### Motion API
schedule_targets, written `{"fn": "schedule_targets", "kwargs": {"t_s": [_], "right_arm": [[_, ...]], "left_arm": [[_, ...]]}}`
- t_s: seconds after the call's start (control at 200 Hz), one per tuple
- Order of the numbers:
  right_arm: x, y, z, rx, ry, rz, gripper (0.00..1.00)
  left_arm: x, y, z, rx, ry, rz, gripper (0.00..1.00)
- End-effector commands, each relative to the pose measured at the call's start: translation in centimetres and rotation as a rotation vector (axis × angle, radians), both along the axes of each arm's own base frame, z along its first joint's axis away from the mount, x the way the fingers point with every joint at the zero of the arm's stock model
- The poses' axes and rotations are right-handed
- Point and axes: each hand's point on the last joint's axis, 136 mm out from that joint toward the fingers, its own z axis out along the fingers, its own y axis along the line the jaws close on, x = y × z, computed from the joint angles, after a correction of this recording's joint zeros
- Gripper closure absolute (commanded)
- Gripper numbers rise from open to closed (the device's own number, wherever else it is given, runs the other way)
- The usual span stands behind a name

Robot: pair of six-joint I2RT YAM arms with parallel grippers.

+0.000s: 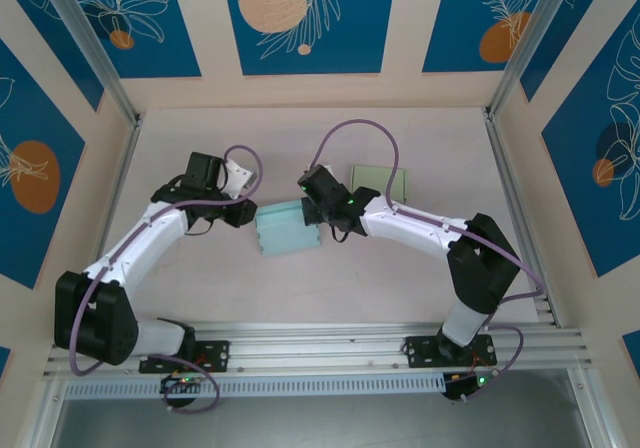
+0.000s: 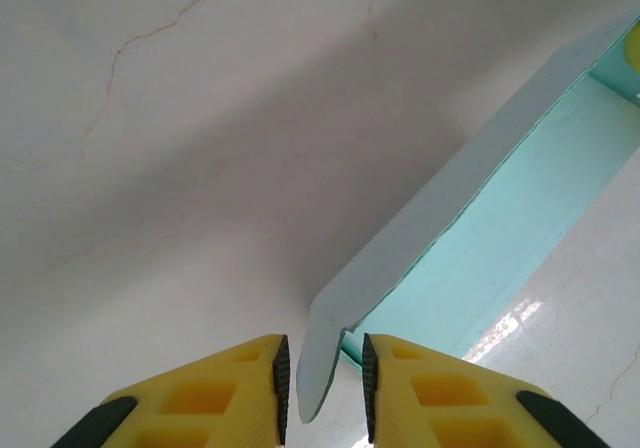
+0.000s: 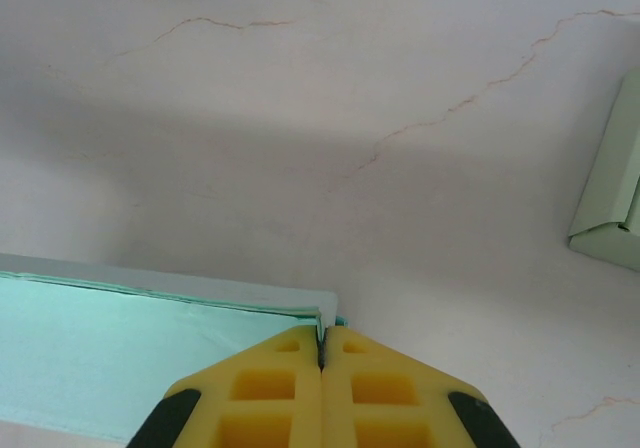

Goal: Fold the paper box

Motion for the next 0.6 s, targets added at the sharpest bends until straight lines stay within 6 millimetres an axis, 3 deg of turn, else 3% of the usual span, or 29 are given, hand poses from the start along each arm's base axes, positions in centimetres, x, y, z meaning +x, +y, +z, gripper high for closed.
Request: {"fn": "schedule_targets", "kwargs": {"t_s": [0.0, 0.185, 0.355, 0.595], "right_arm": [[-0.1, -0.1, 1.0, 0.006, -0.034, -0.005, 1.00], [-0.1, -0.1, 0.9, 0.002, -0.034, -0.006, 1.00], [0.0, -0.2, 1.0, -0.007, -0.047, -0.013, 1.00], [0.9, -0.4, 2.0, -0.021, -0.115, -0.033, 1.00]], "left_arm": [[0.1, -0.1, -0.8, 0.023, 0.013, -0.010, 0.71], [0.2, -0.2, -1.6, 0.044, 0.028, -0.007, 0.72], [0.7, -0.9, -1.1, 0.012, 0.011, 0.004, 0.98], [2.5, -2.4, 1.2, -0.108, -0.068, 0.095, 1.00]]}}
